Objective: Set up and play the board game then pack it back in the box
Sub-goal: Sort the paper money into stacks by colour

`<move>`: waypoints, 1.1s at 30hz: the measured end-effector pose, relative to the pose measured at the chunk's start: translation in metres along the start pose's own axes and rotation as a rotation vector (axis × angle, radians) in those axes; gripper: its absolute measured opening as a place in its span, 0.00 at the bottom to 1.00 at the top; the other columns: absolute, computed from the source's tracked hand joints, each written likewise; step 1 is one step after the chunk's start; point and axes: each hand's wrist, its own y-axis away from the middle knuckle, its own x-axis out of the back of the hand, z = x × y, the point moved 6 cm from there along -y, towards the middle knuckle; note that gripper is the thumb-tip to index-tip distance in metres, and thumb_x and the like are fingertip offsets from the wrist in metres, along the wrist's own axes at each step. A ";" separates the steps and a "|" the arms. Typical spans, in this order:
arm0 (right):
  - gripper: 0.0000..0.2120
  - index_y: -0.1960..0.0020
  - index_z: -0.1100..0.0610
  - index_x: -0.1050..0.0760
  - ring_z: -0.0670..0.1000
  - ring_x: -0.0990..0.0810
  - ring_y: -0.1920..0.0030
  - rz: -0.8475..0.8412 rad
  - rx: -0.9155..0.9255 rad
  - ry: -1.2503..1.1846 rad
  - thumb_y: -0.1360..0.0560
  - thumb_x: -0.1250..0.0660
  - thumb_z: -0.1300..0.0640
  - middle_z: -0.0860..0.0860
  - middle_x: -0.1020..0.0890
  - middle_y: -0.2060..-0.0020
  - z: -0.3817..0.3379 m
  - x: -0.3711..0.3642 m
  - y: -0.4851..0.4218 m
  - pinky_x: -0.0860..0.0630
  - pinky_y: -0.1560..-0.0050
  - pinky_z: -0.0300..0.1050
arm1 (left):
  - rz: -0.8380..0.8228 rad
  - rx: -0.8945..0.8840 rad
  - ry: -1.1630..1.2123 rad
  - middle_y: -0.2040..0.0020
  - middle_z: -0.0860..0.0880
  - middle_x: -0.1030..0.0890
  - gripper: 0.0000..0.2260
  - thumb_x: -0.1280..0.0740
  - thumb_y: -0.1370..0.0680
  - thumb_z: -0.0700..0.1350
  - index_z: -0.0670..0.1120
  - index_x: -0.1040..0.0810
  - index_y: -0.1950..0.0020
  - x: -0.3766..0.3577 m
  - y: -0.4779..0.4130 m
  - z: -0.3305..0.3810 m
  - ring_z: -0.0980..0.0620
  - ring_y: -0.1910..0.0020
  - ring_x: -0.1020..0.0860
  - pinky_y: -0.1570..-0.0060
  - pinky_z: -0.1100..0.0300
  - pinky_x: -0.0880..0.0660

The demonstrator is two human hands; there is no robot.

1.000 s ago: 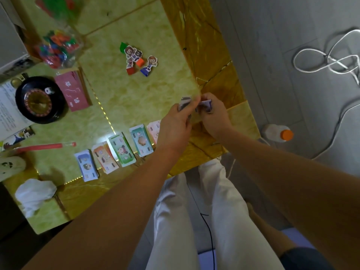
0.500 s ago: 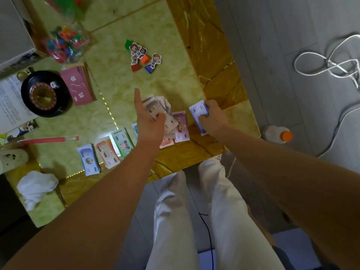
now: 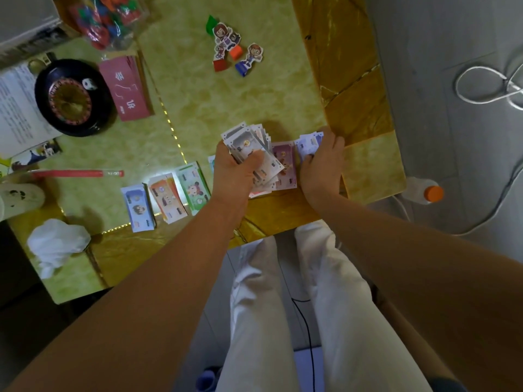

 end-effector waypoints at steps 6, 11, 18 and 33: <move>0.30 0.25 0.60 0.43 0.60 0.35 0.36 0.033 0.041 0.294 0.25 0.38 0.65 0.61 0.36 0.34 0.002 -0.003 -0.001 0.38 0.36 0.48 | -0.053 0.041 0.025 0.52 0.47 0.23 0.16 0.34 0.22 0.33 0.43 0.31 0.36 0.000 -0.001 0.002 0.56 0.63 0.18 0.72 0.51 0.20; 0.30 0.24 0.57 0.43 0.59 0.37 0.34 0.059 -0.036 0.287 0.25 0.38 0.63 0.58 0.37 0.32 0.003 -0.005 0.000 0.41 0.35 0.52 | -0.077 -0.002 -0.044 0.52 0.48 0.21 0.14 0.32 0.23 0.34 0.43 0.29 0.39 0.000 -0.002 0.004 0.52 0.56 0.18 0.61 0.50 0.18; 0.13 0.57 0.55 0.28 0.50 0.24 0.61 -0.387 -0.055 -0.441 0.20 0.39 0.46 0.52 0.23 0.63 -0.029 -0.001 0.009 0.26 0.57 0.47 | -0.064 0.006 -0.137 0.46 0.45 0.19 0.21 0.27 0.27 0.36 0.40 0.29 0.36 -0.014 0.004 0.011 0.47 0.50 0.18 0.54 0.52 0.18; 0.11 0.46 0.62 0.22 0.60 0.19 0.55 -0.407 -0.326 -0.832 0.22 0.41 0.68 0.63 0.18 0.51 -0.034 0.033 0.001 0.20 0.52 0.59 | -0.136 0.135 0.112 0.54 0.43 0.18 0.12 0.36 0.23 0.30 0.38 0.23 0.42 -0.045 0.018 0.025 0.45 0.58 0.18 0.53 0.46 0.19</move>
